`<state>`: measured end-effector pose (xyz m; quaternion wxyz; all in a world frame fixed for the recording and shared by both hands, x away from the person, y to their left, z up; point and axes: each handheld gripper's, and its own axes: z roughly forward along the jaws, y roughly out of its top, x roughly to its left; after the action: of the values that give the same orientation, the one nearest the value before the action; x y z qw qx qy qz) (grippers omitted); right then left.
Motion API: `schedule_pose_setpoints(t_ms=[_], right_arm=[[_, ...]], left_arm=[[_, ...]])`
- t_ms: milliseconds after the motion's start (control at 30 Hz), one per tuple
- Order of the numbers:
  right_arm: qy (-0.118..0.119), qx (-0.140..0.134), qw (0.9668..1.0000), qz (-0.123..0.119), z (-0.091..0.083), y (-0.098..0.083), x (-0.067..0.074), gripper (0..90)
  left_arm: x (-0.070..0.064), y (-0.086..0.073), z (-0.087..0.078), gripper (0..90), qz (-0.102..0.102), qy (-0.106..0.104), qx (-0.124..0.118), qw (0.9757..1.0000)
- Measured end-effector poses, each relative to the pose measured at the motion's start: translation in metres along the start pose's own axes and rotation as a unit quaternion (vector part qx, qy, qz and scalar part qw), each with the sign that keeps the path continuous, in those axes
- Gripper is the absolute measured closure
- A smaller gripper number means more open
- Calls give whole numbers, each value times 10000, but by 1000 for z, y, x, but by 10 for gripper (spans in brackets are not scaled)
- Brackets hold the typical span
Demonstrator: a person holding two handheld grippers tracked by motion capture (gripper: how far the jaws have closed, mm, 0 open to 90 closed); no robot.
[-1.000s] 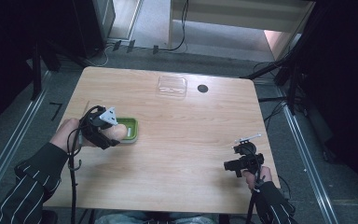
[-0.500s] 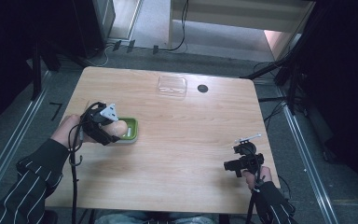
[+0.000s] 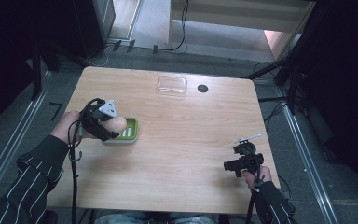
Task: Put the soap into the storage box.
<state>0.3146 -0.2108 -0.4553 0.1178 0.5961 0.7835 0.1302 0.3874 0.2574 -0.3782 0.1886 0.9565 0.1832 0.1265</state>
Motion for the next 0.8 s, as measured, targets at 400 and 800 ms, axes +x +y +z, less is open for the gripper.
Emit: schedule_pose_setpoints(t_ms=[400, 800], right_arm=[[5, 10, 10000, -22, 0, 0, 0, 144], [2, 5, 10000, -7, 1, 0, 0, 144]], left_arm=[[6, 6, 6, 334, 181, 54, 49, 9998], [12, 7, 19, 334, 309, -14, 114, 9995]])
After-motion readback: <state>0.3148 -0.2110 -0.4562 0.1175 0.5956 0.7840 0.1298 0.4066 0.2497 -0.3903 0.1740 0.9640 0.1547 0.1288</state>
